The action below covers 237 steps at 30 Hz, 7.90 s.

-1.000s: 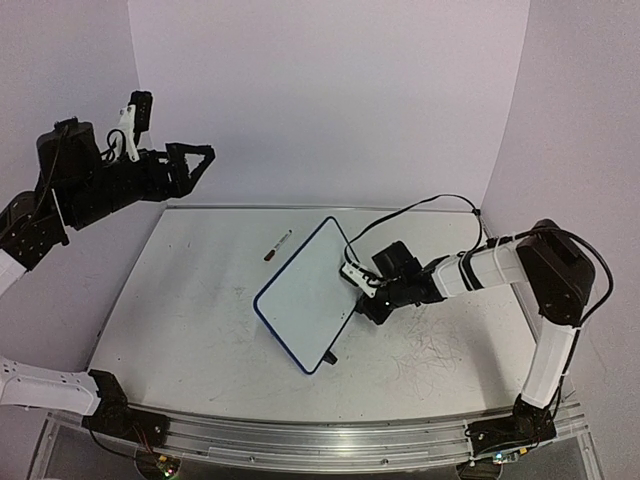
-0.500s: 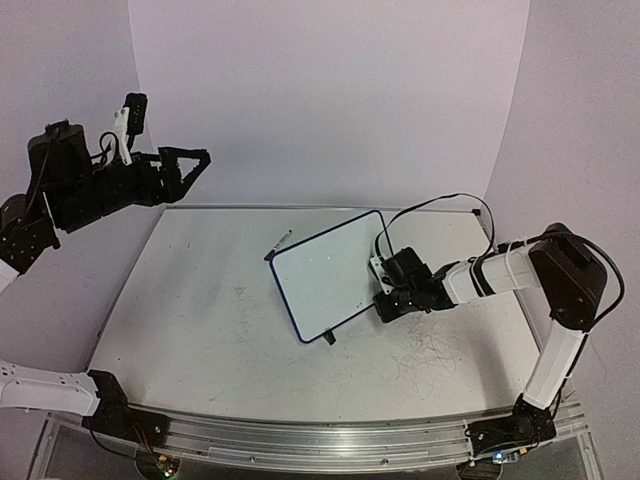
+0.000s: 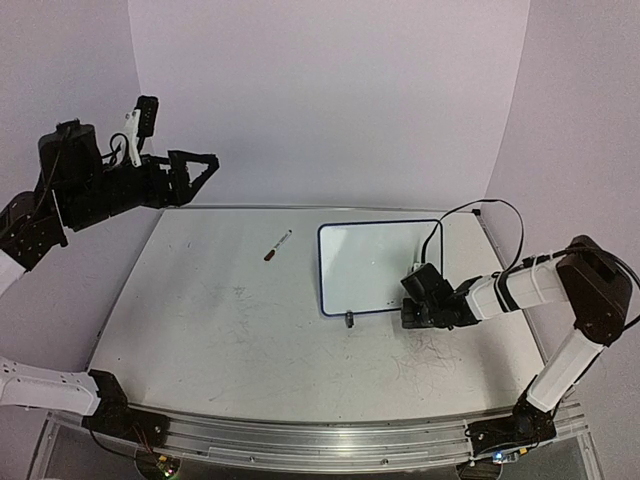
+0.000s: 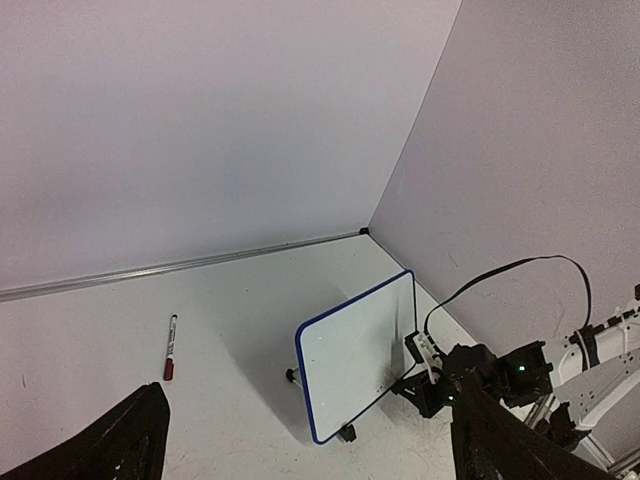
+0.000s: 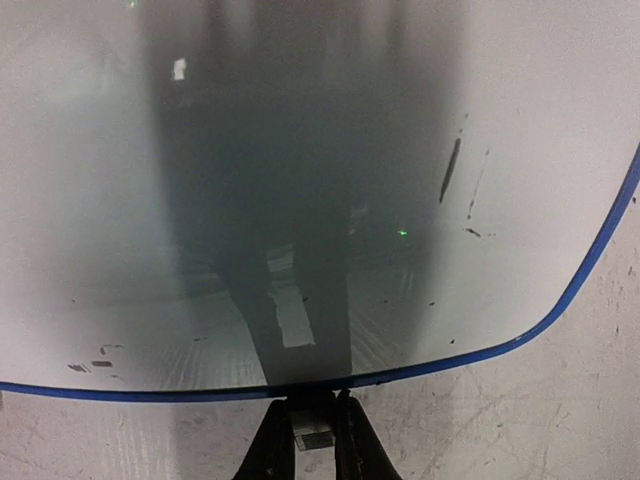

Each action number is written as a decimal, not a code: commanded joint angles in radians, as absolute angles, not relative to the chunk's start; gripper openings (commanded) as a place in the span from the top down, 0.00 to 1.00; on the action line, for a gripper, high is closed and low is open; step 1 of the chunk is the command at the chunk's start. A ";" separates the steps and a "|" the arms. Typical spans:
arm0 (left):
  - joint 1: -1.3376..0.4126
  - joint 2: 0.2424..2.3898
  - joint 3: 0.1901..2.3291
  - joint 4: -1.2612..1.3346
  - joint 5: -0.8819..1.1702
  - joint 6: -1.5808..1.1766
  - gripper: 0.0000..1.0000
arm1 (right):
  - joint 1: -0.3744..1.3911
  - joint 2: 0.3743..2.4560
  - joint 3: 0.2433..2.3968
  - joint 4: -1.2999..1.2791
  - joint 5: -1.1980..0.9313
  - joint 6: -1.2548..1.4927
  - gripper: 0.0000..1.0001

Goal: Write a sentence on the whiteboard
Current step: Adjust the whiteboard at the center of the board, then pick up the whiteboard marker from the center of the board, then pass from the left arm to the right

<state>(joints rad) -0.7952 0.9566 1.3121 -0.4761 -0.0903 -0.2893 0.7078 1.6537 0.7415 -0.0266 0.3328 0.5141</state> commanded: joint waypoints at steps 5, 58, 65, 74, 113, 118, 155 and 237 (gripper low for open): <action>-0.792 1.021 1.315 -0.444 -0.041 -0.286 0.01 | 0.715 1.598 0.731 -0.047 0.406 0.685 1.00; -0.768 1.258 1.190 -0.181 -0.242 -0.442 0.01 | 0.923 1.271 0.666 -0.249 0.514 0.817 0.43; -0.671 1.410 1.184 -0.152 -0.133 -0.574 0.01 | 0.922 1.044 0.632 -0.218 0.541 0.692 0.32; -0.640 1.657 1.222 -0.152 -0.053 -0.663 0.01 | 0.917 0.894 0.648 -0.213 0.547 0.537 0.16; -0.524 2.450 2.031 -0.633 -0.118 -0.254 0.42 | 0.916 0.721 0.787 -0.169 0.607 0.351 0.02; -0.529 2.467 2.034 -0.631 -0.091 -0.233 0.51 | 0.917 0.758 0.818 -0.172 0.581 0.352 0.02; -0.554 1.617 1.354 -0.509 0.091 -0.278 0.92 | 0.916 0.854 0.986 -0.227 0.492 0.470 0.02; -0.946 1.313 1.216 -0.472 0.339 -0.105 1.00 | 0.770 1.845 1.563 -0.356 -1.192 0.271 0.87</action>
<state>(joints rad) -0.9408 1.3216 1.1828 -0.5334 0.3483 -0.1258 0.7563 1.8385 1.5681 -0.4013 -1.1716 0.2739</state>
